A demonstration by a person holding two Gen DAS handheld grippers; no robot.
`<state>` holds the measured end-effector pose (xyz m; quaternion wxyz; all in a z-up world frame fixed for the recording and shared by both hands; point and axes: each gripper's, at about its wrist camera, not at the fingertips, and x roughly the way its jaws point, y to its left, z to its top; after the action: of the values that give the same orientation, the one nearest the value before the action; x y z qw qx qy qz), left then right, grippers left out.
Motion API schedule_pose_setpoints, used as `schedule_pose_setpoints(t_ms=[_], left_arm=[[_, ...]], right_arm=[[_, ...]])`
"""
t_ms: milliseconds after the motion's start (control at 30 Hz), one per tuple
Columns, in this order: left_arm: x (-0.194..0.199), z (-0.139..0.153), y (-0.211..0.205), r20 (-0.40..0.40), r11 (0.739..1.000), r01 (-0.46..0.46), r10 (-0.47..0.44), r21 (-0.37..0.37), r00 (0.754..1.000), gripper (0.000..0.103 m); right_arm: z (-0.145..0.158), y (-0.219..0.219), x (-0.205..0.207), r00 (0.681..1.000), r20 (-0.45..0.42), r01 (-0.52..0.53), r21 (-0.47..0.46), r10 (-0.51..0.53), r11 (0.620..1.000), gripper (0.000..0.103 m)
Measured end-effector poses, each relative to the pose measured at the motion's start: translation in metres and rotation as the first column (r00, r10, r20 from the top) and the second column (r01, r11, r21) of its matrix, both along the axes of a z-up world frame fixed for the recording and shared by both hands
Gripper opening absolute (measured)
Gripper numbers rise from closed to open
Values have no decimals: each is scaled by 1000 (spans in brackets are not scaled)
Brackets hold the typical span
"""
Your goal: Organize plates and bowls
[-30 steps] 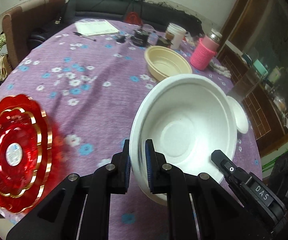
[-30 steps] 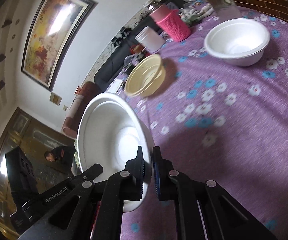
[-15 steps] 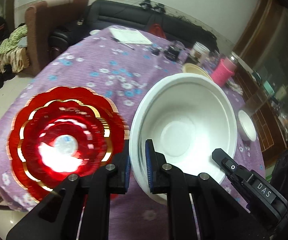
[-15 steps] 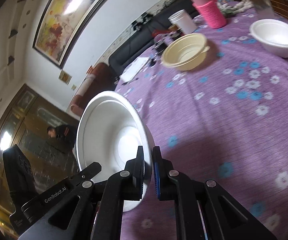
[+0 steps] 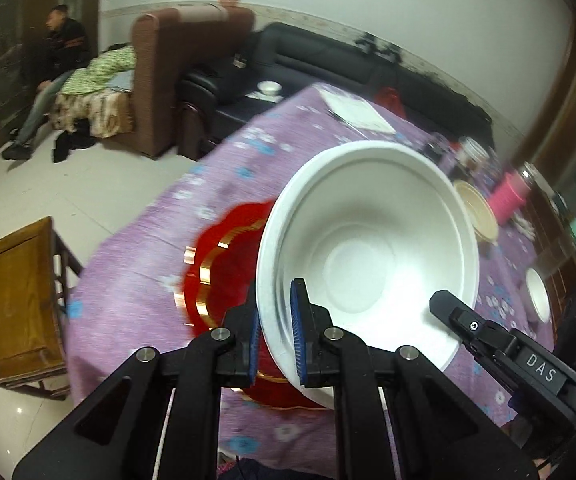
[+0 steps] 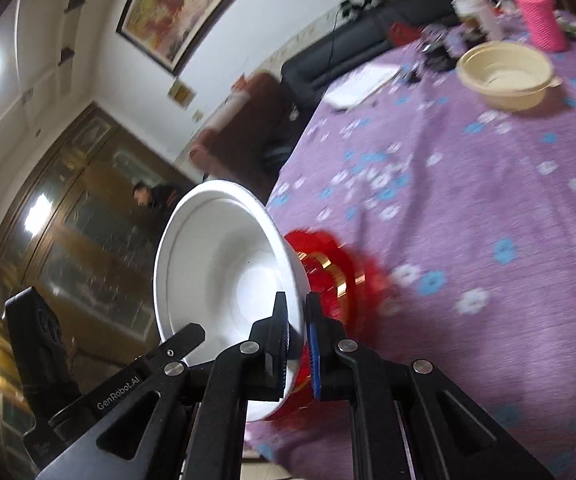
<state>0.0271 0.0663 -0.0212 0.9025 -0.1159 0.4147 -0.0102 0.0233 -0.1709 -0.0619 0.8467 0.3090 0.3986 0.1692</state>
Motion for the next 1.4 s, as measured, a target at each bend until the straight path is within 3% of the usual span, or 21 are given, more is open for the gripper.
schedule_pose_setpoints(t_ms=[267, 600, 1400], left_arm=[[-5, -9, 22, -18, 999, -33, 33, 36, 999, 11], [1, -26, 33, -59, 999, -35, 36, 25, 998, 11], [7, -41, 37, -115, 999, -38, 41, 31, 993, 11]], right_arm=[[4, 42, 13, 994, -21, -105, -38, 105, 994, 8], [-23, 54, 23, 989, -109, -111, -55, 104, 992, 8], [-38, 65, 28, 983, -150, -114, -71, 103, 991, 8]])
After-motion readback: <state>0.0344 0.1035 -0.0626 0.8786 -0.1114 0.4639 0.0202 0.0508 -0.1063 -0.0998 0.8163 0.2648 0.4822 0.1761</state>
